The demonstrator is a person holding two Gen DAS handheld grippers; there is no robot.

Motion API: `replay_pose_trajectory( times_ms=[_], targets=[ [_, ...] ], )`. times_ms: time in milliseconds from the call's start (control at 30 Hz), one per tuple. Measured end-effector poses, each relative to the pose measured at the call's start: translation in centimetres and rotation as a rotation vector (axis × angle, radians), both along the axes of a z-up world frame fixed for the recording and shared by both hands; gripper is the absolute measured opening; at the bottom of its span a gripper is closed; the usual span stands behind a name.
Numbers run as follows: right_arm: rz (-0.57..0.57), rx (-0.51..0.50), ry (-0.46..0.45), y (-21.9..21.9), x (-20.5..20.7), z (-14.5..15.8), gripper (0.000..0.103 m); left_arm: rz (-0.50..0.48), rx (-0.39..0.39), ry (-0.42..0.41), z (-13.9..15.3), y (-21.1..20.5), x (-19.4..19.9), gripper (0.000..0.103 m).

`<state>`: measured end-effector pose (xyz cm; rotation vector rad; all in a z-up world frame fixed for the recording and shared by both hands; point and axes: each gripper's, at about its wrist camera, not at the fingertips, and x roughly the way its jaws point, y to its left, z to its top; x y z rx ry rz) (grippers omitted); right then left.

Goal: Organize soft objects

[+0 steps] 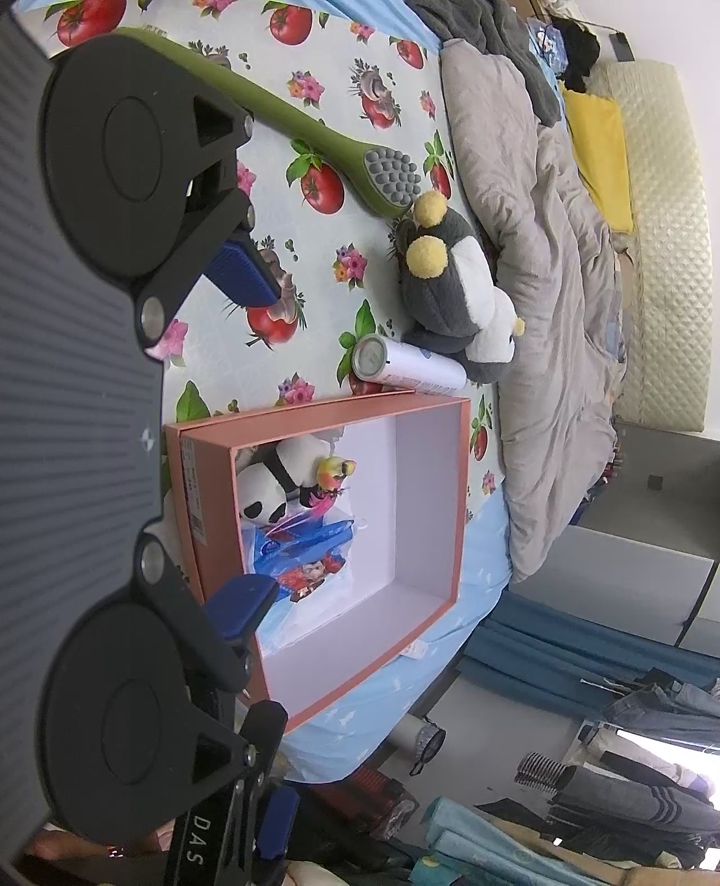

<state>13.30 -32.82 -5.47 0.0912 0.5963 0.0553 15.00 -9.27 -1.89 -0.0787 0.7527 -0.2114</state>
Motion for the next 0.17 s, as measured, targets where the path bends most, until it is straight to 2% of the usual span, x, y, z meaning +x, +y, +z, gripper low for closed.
replay_pose_trajectory(
  times_ms=[167],
  targets=[
    [0.0,0.001,0.0,0.01,-0.04,-0.04,0.103,-0.008,0.001,0.0,-0.14,-0.18,0.09,0.103]
  ],
)
